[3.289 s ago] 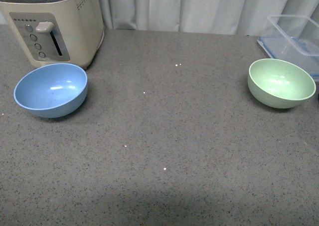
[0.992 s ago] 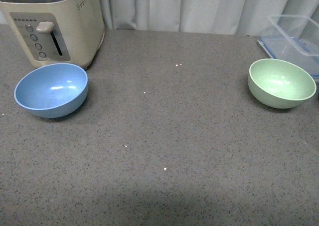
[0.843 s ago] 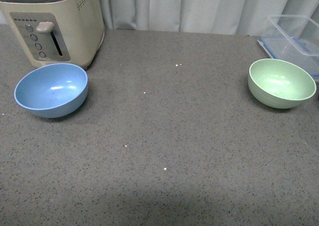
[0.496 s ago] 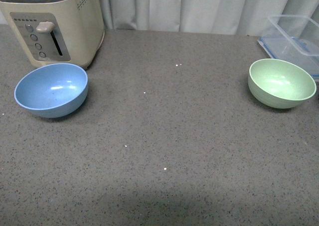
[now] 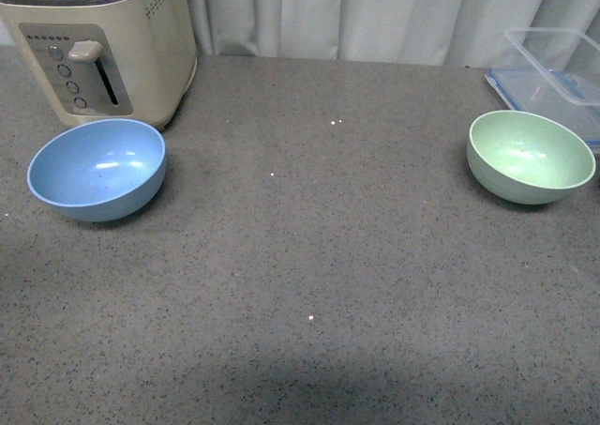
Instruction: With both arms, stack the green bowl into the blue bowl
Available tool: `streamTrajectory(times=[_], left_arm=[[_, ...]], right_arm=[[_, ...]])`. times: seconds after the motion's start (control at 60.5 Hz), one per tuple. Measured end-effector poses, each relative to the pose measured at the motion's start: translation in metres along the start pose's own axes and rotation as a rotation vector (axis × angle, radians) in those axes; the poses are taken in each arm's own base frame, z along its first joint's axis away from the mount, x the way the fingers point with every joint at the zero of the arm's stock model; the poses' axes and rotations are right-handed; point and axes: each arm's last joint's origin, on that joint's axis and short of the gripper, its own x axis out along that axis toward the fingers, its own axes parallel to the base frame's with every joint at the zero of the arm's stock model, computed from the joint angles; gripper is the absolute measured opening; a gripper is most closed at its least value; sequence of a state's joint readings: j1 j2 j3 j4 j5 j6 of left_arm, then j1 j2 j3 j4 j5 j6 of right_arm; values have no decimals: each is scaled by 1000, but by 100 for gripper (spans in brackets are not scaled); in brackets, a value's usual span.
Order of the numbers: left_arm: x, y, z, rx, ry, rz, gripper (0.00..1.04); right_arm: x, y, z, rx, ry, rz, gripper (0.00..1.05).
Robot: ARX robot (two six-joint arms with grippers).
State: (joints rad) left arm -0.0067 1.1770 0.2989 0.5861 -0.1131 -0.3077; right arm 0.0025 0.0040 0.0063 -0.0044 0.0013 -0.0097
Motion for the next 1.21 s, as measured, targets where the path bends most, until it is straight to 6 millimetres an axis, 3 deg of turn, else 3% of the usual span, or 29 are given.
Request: streamTrajectory(times=[0.05,0.083,0.149,0.413,0.711,0.975,1.107,1.14,1.207], left_arm=[[24,0,-7,-19,85,25,98],[50,2,-18,-41,173,73,98],[75,4,-29,-69,260,118,98],[128,1,-36,-130,342,166,98],[157,7,-51,-127,395,238,98],[165,13,-64,-153,452,272,98],[169,15,-68,-151,492,280,81],[169,16,-70,-152,505,280,82],[169,18,-73,-157,521,283,70]], right_arm=[[0,0,0,0,0,0,96],[0,0,0,0,0,0,96],[0,0,0,0,0,0,96],[0,0,0,0,0,0,96],[0,0,0,0,0,0,96],[0,0,0,0,0,0,96],[0,0,0,0,0,0,96],[0,0,0,0,0,0,96],[0,0,0,0,0,0,96]])
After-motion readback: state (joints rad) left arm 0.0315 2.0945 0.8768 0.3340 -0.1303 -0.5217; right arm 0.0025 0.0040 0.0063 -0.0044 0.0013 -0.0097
